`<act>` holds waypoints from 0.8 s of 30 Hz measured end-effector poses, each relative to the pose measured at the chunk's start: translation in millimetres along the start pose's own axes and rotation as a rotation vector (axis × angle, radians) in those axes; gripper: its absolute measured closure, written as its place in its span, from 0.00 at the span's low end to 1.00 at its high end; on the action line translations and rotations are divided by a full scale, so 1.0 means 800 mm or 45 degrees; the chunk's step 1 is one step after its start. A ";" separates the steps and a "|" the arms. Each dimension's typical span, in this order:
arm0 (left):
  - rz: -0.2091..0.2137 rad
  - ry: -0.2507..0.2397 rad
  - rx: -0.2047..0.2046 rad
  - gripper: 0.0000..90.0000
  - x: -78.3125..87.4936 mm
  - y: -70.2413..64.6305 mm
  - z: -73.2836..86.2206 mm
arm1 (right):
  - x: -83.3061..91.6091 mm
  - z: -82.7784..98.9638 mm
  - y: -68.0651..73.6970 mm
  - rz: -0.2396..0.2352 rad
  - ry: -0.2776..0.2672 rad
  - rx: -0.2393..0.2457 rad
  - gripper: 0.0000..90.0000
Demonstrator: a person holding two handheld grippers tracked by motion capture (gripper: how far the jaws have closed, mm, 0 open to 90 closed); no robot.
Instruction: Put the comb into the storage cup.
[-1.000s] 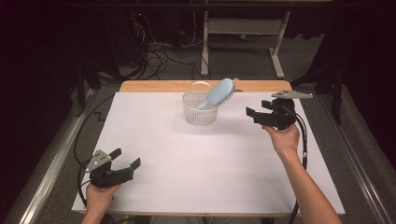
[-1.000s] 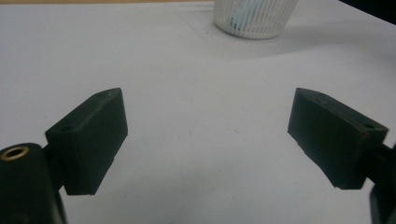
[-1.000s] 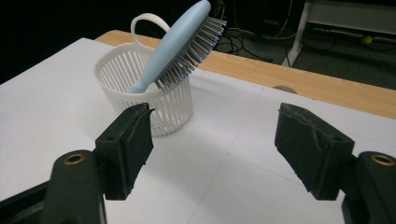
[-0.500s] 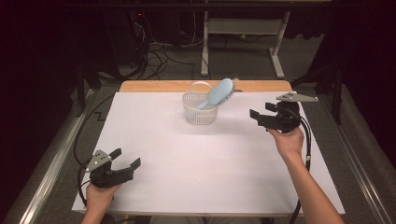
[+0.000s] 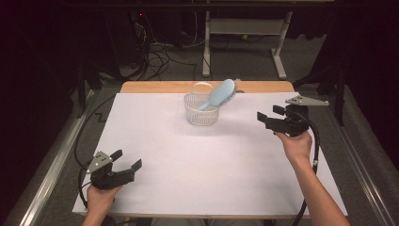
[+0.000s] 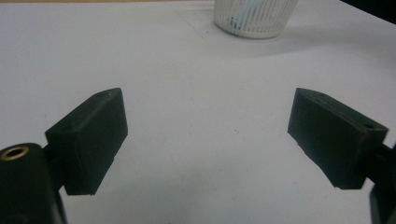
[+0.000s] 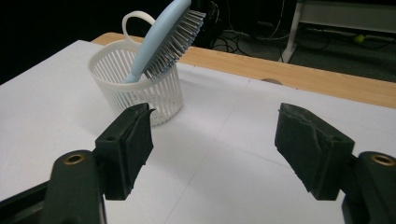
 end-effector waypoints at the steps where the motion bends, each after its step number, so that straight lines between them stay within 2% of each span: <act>1: 0.000 -0.003 0.003 0.13 0.000 0.000 0.000 | 0.001 0.001 0.000 0.000 -0.002 -0.001 0.31; 24: 0.000 -0.007 0.008 0.13 0.001 0.000 -0.001 | 0.021 0.012 -0.010 0.017 -0.022 -0.018 0.31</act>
Point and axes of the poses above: each handheld gripper's, and its own axes: x roughly backward along the jaws, z roughly out of its underside, y roughly to its left, the point moved 7 cm from there along -x, roughly forward along the jaws, and after that the axes turned 1 degree about y, right-handed, at the moved point
